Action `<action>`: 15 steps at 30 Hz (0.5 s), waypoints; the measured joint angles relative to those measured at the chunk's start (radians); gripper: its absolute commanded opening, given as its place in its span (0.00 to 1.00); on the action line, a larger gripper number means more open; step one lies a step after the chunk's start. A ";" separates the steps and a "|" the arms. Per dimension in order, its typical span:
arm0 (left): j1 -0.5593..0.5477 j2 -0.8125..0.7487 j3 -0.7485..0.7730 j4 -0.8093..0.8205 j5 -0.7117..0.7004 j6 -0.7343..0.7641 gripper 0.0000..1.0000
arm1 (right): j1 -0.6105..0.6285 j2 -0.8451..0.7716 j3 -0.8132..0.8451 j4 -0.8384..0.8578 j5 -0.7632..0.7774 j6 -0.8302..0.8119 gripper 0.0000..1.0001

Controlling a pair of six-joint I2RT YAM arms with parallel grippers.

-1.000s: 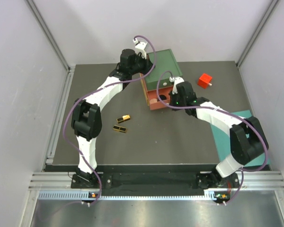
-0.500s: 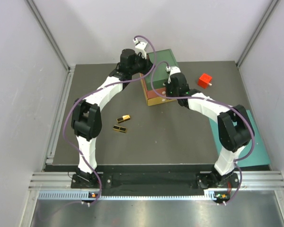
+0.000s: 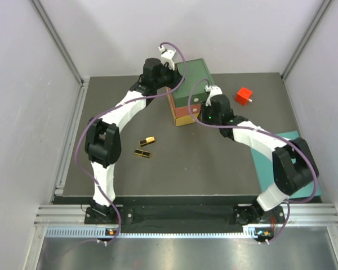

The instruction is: Organize the makeup

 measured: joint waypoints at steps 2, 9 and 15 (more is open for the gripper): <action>0.000 0.000 0.000 0.000 0.000 0.000 0.00 | -0.004 -0.037 -0.034 0.017 -0.022 0.033 0.37; 0.000 0.000 0.000 0.001 0.002 -0.001 0.00 | -0.079 -0.040 -0.136 0.130 -0.213 0.185 0.50; 0.000 0.000 0.000 0.001 0.002 -0.001 0.00 | -0.183 0.064 -0.249 0.343 -0.401 0.399 0.61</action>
